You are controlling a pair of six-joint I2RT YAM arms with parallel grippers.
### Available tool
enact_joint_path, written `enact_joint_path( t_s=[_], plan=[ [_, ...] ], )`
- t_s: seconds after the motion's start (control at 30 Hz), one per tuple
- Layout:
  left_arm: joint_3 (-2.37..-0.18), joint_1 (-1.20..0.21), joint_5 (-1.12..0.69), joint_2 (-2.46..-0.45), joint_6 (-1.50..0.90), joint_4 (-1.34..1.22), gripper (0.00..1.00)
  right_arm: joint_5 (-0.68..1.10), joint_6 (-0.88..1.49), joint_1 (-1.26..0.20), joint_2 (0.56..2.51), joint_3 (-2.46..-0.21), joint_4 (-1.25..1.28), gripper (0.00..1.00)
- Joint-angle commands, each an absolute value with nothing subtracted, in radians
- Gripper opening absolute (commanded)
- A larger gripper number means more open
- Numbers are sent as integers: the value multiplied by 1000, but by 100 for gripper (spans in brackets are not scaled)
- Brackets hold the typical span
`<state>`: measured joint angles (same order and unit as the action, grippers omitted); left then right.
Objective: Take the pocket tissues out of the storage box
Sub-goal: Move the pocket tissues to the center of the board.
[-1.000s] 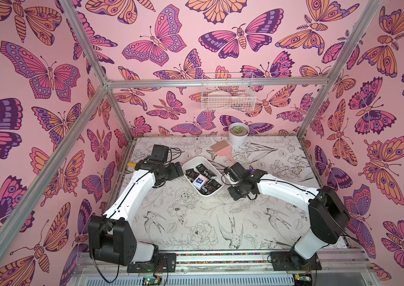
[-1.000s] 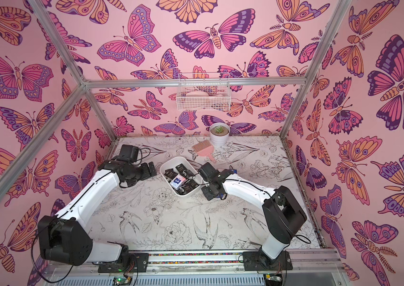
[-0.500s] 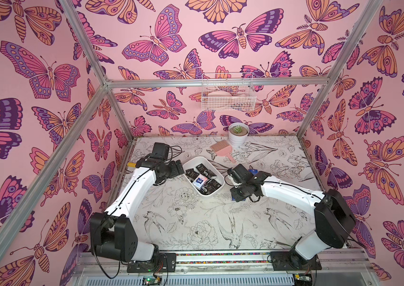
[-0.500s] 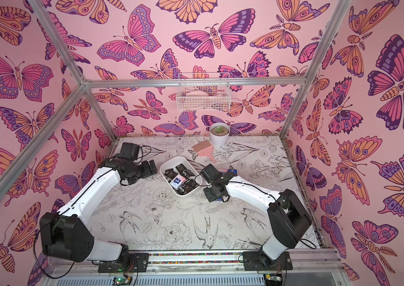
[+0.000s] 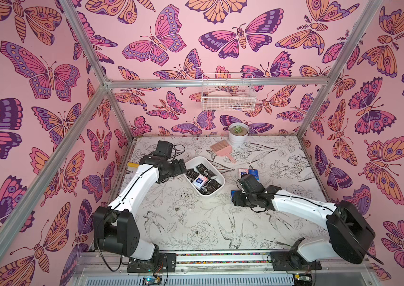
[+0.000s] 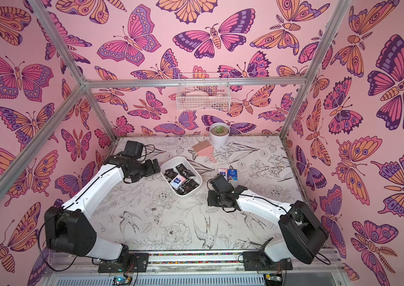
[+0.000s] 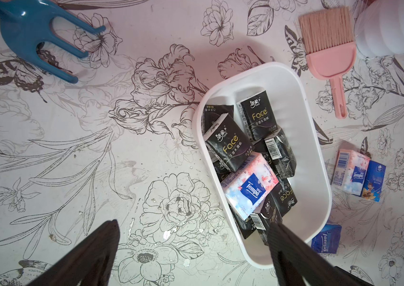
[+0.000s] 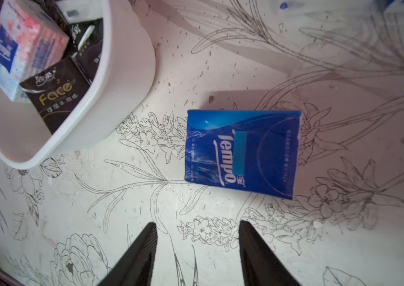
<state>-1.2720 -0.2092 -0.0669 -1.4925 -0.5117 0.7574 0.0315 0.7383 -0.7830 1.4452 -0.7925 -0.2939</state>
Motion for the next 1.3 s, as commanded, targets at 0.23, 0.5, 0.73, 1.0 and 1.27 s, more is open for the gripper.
enact_joint_path(
  t_s=[0.23,0.5,0.73,1.0,1.27],
  plan=[
    [-1279,-212,-66,-1486,-489,777,100,110,895,-699,1514,-740,-69,59],
    [-1281,-212,-62,-1488,-483,779,100,121,875,-640,1513,-741,-79,60],
    [-1275,-213,-57,-1482,-481,779,100,130,801,-563,1461,-762,-174,60],
    [-1278,-212,-63,-1487,-487,779,100,113,803,-562,1372,-744,-215,60],
    [-1275,-212,-64,-1488,-483,779,100,130,872,-562,1450,-689,-74,59]
  ],
)
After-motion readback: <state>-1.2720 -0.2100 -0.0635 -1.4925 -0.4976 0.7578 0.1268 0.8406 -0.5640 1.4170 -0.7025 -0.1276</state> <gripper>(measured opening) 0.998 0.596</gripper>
